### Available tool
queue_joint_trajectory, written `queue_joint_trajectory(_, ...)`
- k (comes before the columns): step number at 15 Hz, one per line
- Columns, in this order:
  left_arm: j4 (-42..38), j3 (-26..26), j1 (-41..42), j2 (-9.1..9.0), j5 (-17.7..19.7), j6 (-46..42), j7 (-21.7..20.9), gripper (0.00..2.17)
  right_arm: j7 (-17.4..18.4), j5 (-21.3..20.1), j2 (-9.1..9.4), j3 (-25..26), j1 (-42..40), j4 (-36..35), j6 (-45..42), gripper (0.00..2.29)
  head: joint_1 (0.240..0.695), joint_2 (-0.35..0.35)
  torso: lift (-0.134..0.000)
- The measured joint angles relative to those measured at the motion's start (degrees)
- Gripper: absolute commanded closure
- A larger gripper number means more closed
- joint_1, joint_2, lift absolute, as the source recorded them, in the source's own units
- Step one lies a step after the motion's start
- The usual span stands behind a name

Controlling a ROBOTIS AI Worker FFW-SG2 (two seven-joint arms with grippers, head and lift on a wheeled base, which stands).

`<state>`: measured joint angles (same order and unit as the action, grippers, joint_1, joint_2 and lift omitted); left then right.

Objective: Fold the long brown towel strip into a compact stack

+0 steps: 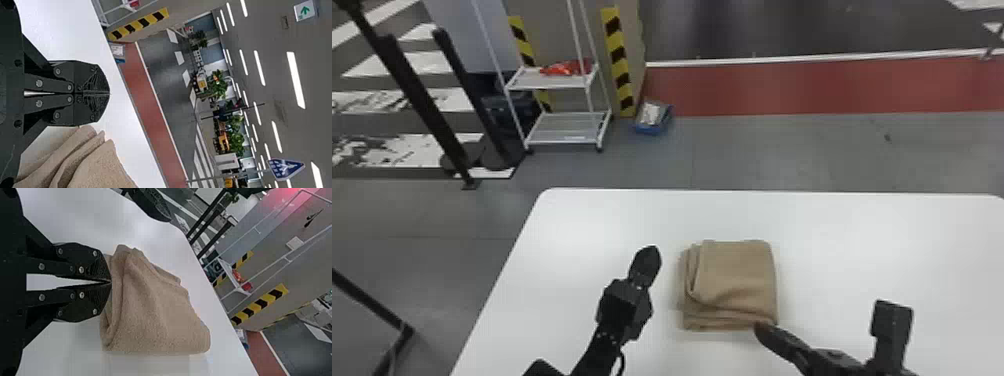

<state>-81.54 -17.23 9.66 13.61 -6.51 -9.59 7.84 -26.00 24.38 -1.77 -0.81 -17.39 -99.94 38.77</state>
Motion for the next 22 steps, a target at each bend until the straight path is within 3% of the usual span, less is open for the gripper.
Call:
queue_joint_trajectory(7, 0.21, 0.00, -0.30, -0.05, 0.01, 0.08, -0.31, 1.32, 0.51, -1.78, 0.07, -1.04, 6.32, 10.85, -2.18, 1.98, 0.695, 0.111, 0.000)
queue_joint_trajectory(13, 0.16, -0.07, -0.35, 0.25, -0.10, 0.06, -0.38, 1.32, 6.94, -4.37, 0.62, -2.29, 14.21, 18.66, -8.69, 1.98, 0.695, 0.087, 0.000)
queue_joint_trajectory(18, 0.26, -0.30, -0.34, 0.45, -0.16, 0.20, -0.94, 1.32, 8.50, -7.91, 0.58, -1.54, 26.90, 29.97, -9.19, 1.98, 0.695, 0.053, 0.000)
queue_joint_trajectory(20, 0.99, -0.12, -0.86, 0.49, 0.51, 0.23, -3.14, 1.32, 7.55, -7.94, 0.23, -0.30, 26.07, 28.26, -6.66, 1.98, 0.695, 0.038, 0.000)
queue_joint_trajectory(22, 3.13, -0.01, -2.55, 0.51, 1.91, 0.23, -5.54, 1.32, 5.74, -7.27, -0.05, 2.97, 20.83, 20.51, -2.50, 1.98, 0.695, 0.027, 0.000)
